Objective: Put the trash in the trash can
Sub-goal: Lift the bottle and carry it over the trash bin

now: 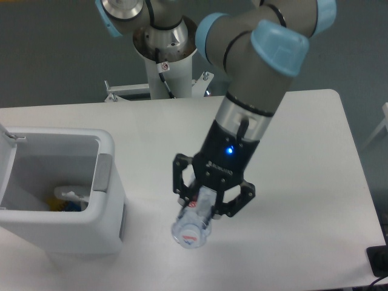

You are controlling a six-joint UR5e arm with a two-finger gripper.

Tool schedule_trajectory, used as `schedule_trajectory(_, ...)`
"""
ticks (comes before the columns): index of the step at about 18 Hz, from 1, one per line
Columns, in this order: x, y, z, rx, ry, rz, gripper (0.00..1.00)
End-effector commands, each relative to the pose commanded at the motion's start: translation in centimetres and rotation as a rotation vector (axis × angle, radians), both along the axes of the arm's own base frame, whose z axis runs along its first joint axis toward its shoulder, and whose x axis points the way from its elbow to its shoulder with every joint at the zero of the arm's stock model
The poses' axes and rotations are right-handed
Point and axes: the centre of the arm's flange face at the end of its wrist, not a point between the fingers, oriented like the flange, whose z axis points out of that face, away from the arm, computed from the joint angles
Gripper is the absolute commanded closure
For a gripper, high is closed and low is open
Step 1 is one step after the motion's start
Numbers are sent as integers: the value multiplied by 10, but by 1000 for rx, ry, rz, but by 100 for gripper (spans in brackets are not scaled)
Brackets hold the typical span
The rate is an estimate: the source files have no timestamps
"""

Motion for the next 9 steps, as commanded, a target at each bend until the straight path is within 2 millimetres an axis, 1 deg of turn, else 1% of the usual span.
schedule_trajectory(2,10,0,18,53,-15,-11,64)
schedule_trajectory(4,17,4,22,69,-16,-28,64)
schedule_trajectory(5,25,8,22,71,-16,-42,63)
schedule_trajectory(8,58,24,28,78,-8,-95,63)
schedule_trajectory(9,72,30,28,81,-6,-118,63)
